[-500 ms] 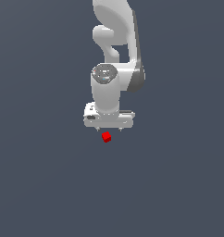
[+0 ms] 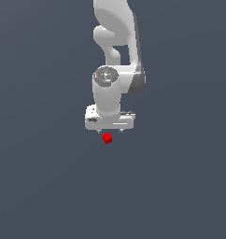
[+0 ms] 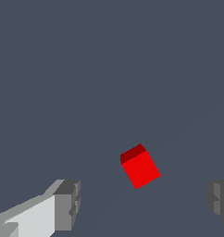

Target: Pick up the red cube and move it to a goal position.

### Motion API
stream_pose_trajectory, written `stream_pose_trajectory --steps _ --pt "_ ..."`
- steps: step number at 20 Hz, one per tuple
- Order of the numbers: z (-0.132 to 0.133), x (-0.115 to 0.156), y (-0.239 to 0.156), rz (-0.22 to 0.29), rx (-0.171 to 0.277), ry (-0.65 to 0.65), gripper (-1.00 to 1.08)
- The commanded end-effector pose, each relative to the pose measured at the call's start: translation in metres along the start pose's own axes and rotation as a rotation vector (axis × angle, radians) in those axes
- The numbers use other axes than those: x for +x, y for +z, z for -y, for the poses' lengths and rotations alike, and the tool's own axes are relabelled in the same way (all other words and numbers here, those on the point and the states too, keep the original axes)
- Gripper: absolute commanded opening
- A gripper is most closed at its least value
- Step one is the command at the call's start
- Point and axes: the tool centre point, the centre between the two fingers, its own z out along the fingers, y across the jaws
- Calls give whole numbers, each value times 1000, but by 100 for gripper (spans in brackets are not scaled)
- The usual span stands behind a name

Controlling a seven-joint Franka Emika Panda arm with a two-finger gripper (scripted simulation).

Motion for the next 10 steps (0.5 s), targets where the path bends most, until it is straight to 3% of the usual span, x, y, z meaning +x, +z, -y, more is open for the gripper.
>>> stream_pose_trajectory --steps 1,10 --pt "-1 -2 7 0 -2 -29 100" --pt "-6 -13 49 -5 -12 -219 100"
